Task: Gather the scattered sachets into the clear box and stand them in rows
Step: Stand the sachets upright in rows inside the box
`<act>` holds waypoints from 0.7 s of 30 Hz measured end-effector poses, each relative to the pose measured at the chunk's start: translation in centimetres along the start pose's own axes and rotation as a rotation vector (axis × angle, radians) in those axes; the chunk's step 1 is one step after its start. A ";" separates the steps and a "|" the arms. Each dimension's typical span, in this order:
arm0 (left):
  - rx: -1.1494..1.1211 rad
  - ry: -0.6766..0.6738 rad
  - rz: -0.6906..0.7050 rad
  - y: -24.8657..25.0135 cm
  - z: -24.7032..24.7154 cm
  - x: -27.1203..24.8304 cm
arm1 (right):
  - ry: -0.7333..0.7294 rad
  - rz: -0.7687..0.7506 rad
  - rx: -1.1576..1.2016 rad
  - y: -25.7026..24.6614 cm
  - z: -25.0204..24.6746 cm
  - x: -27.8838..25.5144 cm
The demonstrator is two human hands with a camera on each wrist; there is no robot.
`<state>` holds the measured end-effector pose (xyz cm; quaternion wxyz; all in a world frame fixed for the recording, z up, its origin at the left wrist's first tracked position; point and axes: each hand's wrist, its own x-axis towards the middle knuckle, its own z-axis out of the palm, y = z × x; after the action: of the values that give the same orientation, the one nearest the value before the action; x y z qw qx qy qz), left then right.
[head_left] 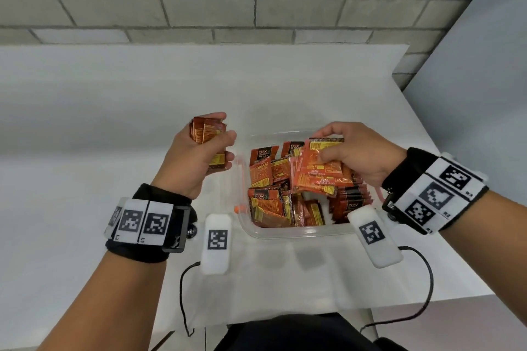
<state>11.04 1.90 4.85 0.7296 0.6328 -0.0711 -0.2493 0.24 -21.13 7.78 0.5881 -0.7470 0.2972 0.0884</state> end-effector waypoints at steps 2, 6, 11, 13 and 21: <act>-0.069 -0.053 -0.002 0.3 0.9 -0.3 | 0.010 -0.069 0.103 -0.9 -0.5 -0.4; -0.181 -0.138 -0.096 0.3 3.2 -0.5 | -0.079 -0.193 0.258 -2.3 -0.8 -1.2; -0.128 -0.272 -0.206 -1.0 5.6 -0.8 | -0.099 -0.243 0.223 -2.2 0.4 -1.4; -0.162 -0.274 -0.233 -1.3 6.2 -0.8 | -0.091 -0.235 0.224 -1.7 0.7 -1.1; -0.442 -0.234 -0.268 -2.7 7.0 -1.0 | 0.017 -0.193 0.318 0.3 2.5 -0.2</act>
<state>6.47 -4.07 3.84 0.7972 0.4291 -0.0145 -0.4243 0.45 -18.76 6.86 0.7020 -0.6703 0.2394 -0.0226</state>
